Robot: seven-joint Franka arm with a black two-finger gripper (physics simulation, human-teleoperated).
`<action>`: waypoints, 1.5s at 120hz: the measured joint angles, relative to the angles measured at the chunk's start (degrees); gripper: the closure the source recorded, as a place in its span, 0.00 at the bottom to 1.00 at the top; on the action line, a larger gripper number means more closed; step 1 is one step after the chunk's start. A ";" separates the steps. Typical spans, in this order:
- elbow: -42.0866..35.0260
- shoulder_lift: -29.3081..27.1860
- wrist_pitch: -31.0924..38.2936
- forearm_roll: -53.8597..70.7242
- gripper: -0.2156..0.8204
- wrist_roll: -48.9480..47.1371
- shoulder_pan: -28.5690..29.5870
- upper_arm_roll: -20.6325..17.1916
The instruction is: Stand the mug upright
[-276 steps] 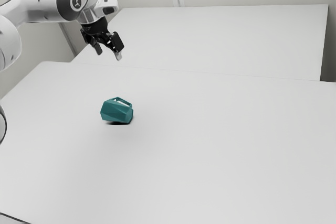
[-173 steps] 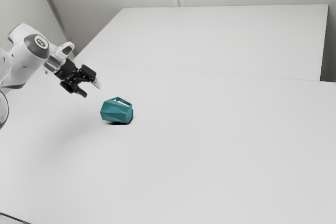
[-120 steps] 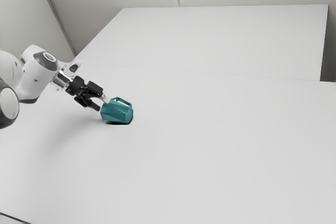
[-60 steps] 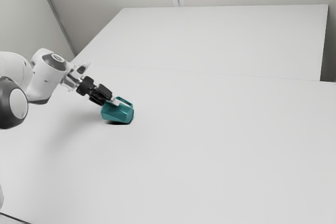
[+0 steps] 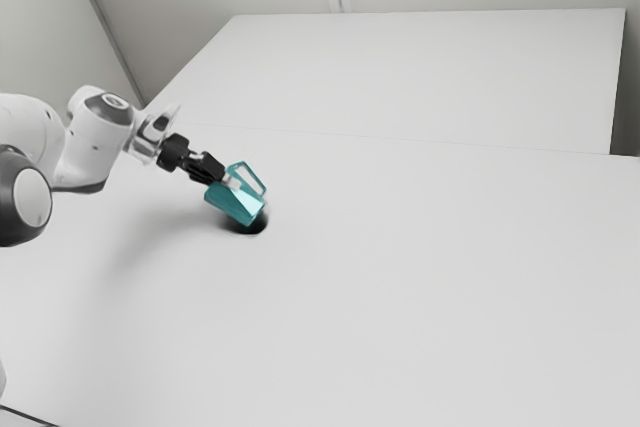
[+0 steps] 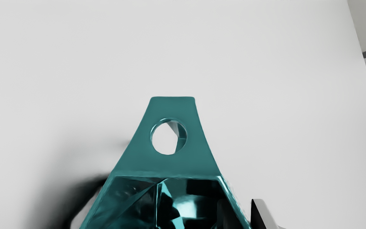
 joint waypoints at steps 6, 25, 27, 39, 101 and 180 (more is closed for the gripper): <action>-0.03 -0.45 -0.02 -0.01 0.92 0.09 0.00 -0.21; 0.04 -3.47 0.12 2.27 0.94 -0.31 -0.02 -2.04; 0.05 -4.01 0.20 3.21 0.94 -0.46 -0.05 -2.26; -0.05 -6.13 1.38 9.65 0.94 -1.63 -1.39 -2.91; -7.17 -7.84 14.00 47.33 0.96 -14.49 -18.16 -2.89; -7.26 -5.93 15.51 60.02 0.87 -25.66 -21.71 -2.87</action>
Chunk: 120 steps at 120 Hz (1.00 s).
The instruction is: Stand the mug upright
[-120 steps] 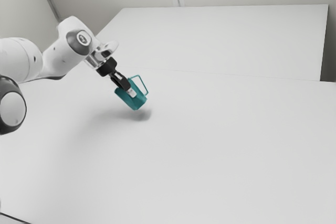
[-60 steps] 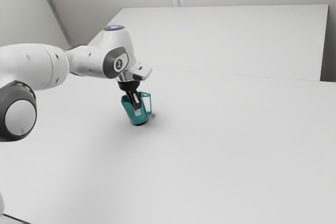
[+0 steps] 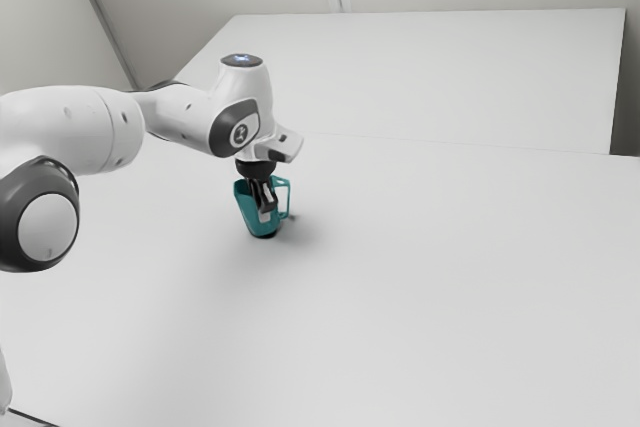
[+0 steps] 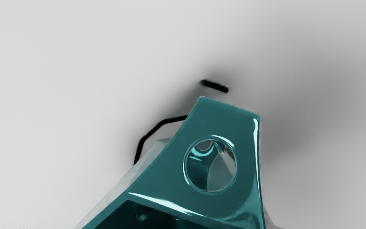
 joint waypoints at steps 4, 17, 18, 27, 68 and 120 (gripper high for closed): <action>0.11 -0.01 -0.05 0.19 0.80 -0.24 -0.04 0.00; 0.54 -0.18 -0.20 0.74 0.57 -0.91 -0.24 0.02; 0.61 -0.21 -0.21 0.77 0.56 -0.95 -0.26 0.02; 1.36 -0.42 -0.35 0.98 0.45 -1.32 -0.33 0.01; 2.37 -7.81 -0.93 0.12 0.26 -2.42 -0.35 -0.06; 3.22 -19.71 -5.62 -5.34 0.21 -9.04 -0.60 1.29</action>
